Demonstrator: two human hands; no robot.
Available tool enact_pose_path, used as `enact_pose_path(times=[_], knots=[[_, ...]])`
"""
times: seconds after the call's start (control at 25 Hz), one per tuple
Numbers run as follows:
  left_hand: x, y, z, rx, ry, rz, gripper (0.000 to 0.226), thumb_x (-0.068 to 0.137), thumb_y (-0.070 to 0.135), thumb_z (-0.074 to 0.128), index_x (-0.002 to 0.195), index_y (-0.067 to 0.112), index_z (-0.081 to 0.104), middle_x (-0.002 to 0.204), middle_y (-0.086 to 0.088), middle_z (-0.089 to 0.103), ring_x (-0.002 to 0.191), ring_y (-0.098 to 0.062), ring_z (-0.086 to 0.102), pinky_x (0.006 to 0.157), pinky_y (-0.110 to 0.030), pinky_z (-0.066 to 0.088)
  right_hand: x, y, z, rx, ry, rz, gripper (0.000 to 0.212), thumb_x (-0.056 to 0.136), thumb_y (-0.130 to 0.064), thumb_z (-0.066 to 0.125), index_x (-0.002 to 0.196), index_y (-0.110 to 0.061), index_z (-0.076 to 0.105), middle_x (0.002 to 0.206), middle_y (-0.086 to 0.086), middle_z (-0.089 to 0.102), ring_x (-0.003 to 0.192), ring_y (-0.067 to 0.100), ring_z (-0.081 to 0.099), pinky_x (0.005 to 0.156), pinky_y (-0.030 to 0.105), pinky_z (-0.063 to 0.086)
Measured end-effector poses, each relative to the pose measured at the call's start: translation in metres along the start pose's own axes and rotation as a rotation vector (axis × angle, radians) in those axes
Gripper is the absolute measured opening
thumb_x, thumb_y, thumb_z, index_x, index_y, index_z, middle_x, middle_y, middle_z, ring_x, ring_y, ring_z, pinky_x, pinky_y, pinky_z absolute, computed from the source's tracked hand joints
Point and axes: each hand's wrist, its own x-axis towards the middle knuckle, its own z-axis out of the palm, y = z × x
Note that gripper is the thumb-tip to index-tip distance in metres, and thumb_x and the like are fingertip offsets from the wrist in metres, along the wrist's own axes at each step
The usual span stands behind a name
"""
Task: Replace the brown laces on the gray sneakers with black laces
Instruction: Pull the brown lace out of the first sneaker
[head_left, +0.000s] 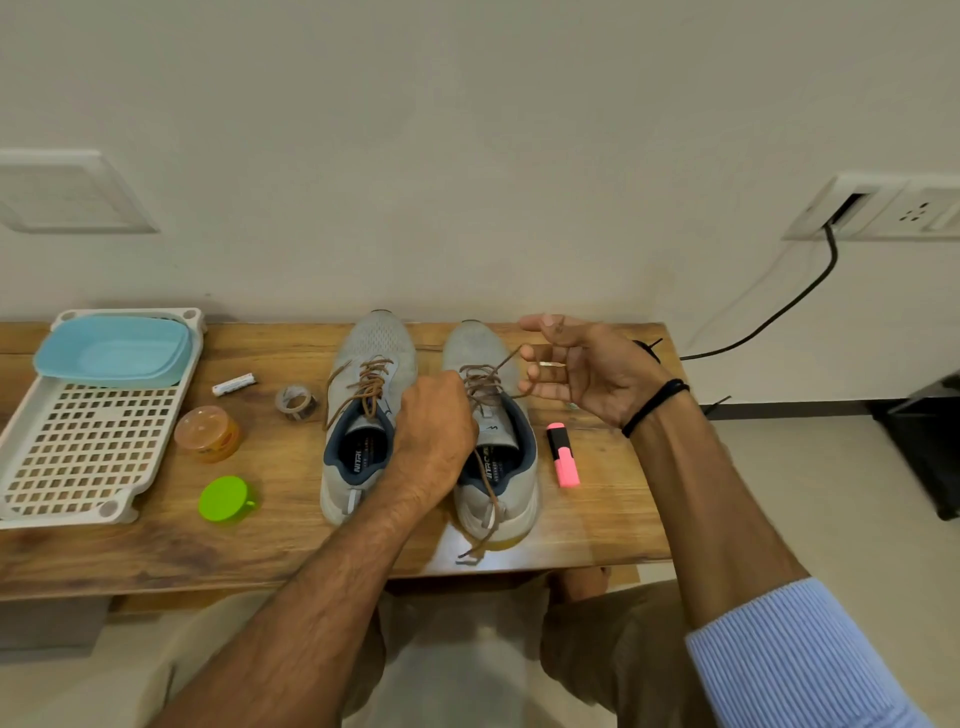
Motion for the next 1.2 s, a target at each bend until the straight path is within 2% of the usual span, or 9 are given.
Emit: enact_pose_path(times=[0.12,0.24,0.4,0.48,0.6,0.72,0.84,1.0,1.2], knots=[[0.002,-0.002,0.001,-0.013,-0.002,-0.005,0.012,0.091,0.011,0.064,0.100,0.002,0.066,0.101,-0.016,0.067,0.092,-0.029,0.064,0.070,-0.032,0.049,-0.001,0.000,-0.002,0.080,0.017,0.023,0.019,0.100,-0.023,0.050,0.111,-0.011,0.061,0.075,0.005,0.057,0.046,0.006,0.044,0.043,0.015,0.043],[0.003,-0.001,0.003,-0.014,-0.015,-0.002,0.010,0.090,0.011,0.066,0.096,0.003,0.066,0.099,-0.015,0.067,0.093,-0.030,0.065,0.074,-0.034,0.051,-0.002,0.002,0.002,0.025,-0.009,0.008,0.020,0.099,-0.023,0.053,0.111,-0.012,0.063,0.079,0.002,0.062,0.058,0.011,0.057,0.067,0.030,0.059],[0.005,-0.004,0.004,-0.044,-0.023,-0.001,0.010,0.089,0.012,0.067,0.094,0.003,0.066,0.095,-0.014,0.067,0.090,-0.029,0.066,0.070,-0.033,0.052,-0.001,-0.005,-0.008,0.182,0.061,0.067,0.022,0.097,-0.024,0.056,0.115,-0.011,0.057,0.077,0.006,0.059,0.044,0.004,0.044,0.037,0.014,0.041],[0.004,-0.003,0.003,-0.036,-0.013,0.000,0.011,0.090,0.010,0.065,0.098,0.002,0.065,0.099,-0.016,0.066,0.094,-0.031,0.064,0.073,-0.035,0.051,-0.003,-0.004,-0.006,0.138,0.054,0.052,0.020,0.096,-0.022,0.057,0.114,-0.013,0.058,0.081,0.005,0.064,0.050,0.006,0.048,0.040,0.016,0.043],[0.002,-0.001,0.002,-0.030,-0.017,-0.001,0.011,0.089,0.009,0.065,0.098,0.003,0.064,0.102,-0.016,0.066,0.095,-0.032,0.063,0.076,-0.037,0.053,0.006,0.005,-0.011,-0.387,0.233,-0.221,0.018,0.086,-0.012,0.069,0.103,-0.020,0.067,0.088,-0.002,0.072,0.071,0.009,0.061,0.067,0.030,0.055],[0.001,-0.002,0.001,-0.024,-0.022,-0.003,0.013,0.089,0.010,0.065,0.100,0.003,0.063,0.103,-0.016,0.065,0.096,-0.031,0.063,0.075,-0.036,0.051,0.019,0.011,-0.016,-0.956,0.488,-0.533,0.018,0.079,-0.021,0.073,0.085,-0.037,0.068,0.087,-0.018,0.070,0.094,0.011,0.063,0.090,0.046,0.050],[-0.001,0.001,-0.001,-0.005,-0.023,-0.004,0.016,0.091,0.010,0.063,0.104,0.002,0.062,0.107,-0.017,0.064,0.100,-0.032,0.061,0.076,-0.035,0.049,0.023,0.021,-0.006,-1.360,0.516,-0.483,0.023,0.082,-0.033,0.072,0.103,-0.040,0.064,0.110,-0.013,0.055,0.115,0.019,0.043,0.094,0.033,0.031],[0.000,0.001,-0.002,-0.004,-0.035,-0.021,0.019,0.091,0.012,0.065,0.106,0.002,0.061,0.109,-0.018,0.064,0.102,-0.033,0.060,0.076,-0.035,0.047,0.018,0.024,-0.003,-1.267,0.280,-0.395,0.019,0.083,-0.035,0.075,0.089,-0.024,0.061,0.084,-0.014,0.056,0.083,0.008,0.053,0.068,0.021,0.039],[0.003,-0.001,-0.001,-0.031,-0.040,-0.026,0.017,0.091,0.013,0.065,0.104,0.003,0.061,0.106,-0.017,0.064,0.097,-0.031,0.061,0.070,-0.033,0.045,0.020,0.029,-0.006,-1.410,0.085,-0.133,0.022,0.091,-0.035,0.067,0.083,-0.015,0.066,0.080,-0.003,0.063,0.082,0.014,0.057,0.075,0.030,0.046]])
